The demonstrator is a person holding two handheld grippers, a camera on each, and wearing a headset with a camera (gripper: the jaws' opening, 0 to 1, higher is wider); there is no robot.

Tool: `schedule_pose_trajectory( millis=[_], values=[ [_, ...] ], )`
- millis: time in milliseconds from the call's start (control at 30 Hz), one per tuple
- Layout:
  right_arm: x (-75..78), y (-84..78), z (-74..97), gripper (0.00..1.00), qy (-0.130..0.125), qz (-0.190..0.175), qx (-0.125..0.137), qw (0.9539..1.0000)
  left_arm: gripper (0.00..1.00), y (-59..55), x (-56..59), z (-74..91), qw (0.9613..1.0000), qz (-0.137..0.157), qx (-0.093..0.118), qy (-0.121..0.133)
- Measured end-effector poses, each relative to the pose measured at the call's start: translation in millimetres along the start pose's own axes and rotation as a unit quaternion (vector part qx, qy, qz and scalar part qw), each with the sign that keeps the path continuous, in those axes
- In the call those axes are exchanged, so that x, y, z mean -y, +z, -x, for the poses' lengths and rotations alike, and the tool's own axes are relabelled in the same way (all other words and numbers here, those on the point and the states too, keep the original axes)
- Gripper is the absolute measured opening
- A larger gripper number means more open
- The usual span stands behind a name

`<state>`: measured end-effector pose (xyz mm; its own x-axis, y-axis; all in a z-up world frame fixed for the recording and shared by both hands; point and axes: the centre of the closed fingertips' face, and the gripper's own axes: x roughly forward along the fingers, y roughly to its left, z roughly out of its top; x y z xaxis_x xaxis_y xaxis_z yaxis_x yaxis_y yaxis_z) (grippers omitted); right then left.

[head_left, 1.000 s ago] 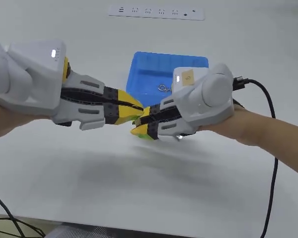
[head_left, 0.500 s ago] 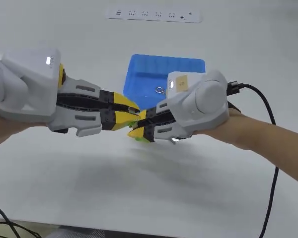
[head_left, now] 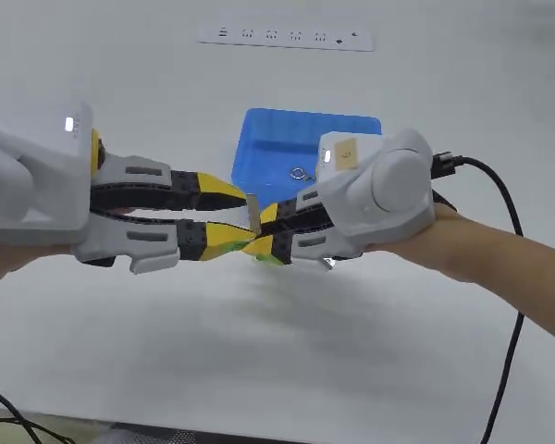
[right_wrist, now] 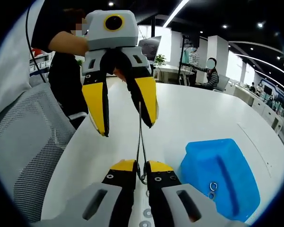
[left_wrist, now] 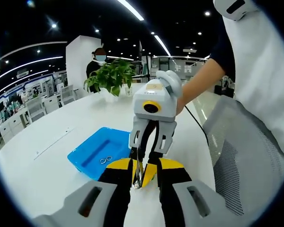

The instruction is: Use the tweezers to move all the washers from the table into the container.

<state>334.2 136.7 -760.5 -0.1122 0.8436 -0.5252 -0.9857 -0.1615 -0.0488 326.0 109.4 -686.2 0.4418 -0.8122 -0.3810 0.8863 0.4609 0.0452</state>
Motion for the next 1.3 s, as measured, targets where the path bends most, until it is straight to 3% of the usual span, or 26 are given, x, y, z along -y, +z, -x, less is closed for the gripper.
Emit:
schedule_pose_trajectory(
  millis=[167,500,800,1067,1200,1300],
  values=[
    [-1.5,7.7,7.0,0.09,-0.004,0.007,0.005,1.0,0.35,3.5,0.8,6.7,0.9998,0.008,0.007,0.017],
    [-5.7,26.5,29.1,0.09,-0.012,0.029,0.011,0.9994,0.64,6.8,4.2,17.5,0.9982,0.013,0.014,0.057],
    [-8.7,39.1,42.5,0.09,-0.018,0.059,0.008,0.9981,0.79,11.1,6.2,22.9,0.9956,0.036,0.031,0.081],
    [5.8,49.7,57.9,0.09,-0.036,0.061,0.019,0.9973,0.96,11.7,-0.5,24.6,0.9926,0.041,0.035,0.109],
    [17.6,54.0,66.2,0.09,-0.047,0.062,0.025,0.9967,0.99,18.7,-9.7,23.5,0.9837,0.074,0.084,0.14],
    [31.3,55.3,71.5,0.09,-0.062,0.056,0.03,0.996,1.0,11.6,-7.7,18.1,0.985,0.068,0.075,0.14]
  ],
)
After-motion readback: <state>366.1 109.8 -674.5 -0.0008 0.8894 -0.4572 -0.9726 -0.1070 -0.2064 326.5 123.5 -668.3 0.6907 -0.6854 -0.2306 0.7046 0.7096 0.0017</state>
